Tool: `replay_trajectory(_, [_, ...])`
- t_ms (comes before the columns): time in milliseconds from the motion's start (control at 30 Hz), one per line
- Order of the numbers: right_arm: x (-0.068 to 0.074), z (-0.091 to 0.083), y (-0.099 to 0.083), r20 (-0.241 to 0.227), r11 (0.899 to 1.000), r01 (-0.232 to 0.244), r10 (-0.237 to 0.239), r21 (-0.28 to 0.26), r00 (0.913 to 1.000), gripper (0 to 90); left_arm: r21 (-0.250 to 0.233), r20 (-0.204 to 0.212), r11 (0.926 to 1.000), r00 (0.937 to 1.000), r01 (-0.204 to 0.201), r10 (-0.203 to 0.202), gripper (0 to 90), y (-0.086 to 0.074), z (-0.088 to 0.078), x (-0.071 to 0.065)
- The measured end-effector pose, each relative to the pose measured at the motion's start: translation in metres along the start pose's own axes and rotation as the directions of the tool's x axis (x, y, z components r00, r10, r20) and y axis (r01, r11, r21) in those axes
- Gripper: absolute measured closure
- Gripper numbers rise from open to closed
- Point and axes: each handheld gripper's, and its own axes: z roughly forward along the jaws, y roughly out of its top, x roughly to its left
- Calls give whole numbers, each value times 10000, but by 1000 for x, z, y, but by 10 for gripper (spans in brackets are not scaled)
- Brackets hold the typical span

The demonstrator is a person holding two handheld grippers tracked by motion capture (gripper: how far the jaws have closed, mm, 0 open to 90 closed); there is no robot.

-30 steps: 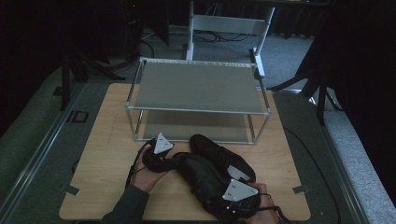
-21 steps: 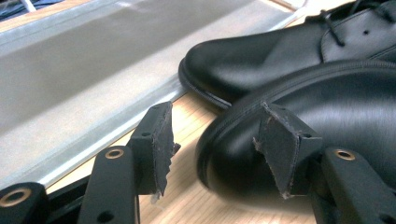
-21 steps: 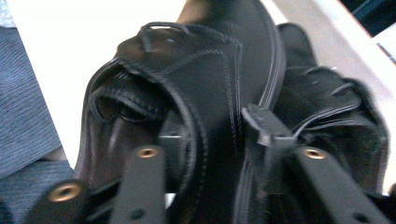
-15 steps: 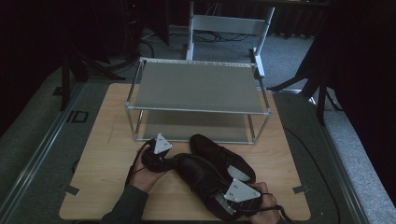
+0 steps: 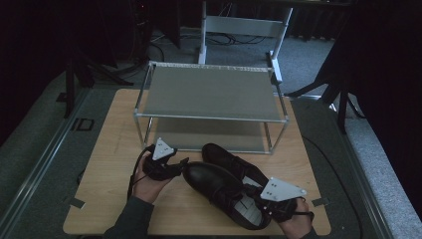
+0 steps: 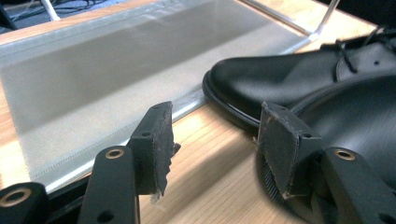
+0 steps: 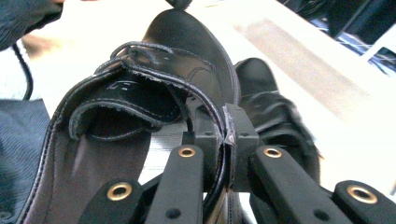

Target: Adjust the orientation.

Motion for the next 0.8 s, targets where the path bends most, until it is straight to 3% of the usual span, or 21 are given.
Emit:
replay_trajectory(333, [-55,-38,-3,1138,9952,-841,893,-495,9895,856,2,-72,9995,9995,312,-312,457,-1,-3,7])
replay_trajectory(500, [-84,-46,-9,1141,9872,-1350,1442,-845,9829,857,81,-34,9996,9996,264,-263,456,-1,-1,5])
replay_trajectory(700, [-101,-52,-11,1179,9820,-1561,1683,-1063,9787,858,123,-23,9996,9997,238,-237,456,-2,0,5])
replay_trajectory(800, [-109,-55,-11,1422,9825,-1576,1708,-993,9750,858,127,-36,9996,9997,262,-262,456,-2,-1,6])
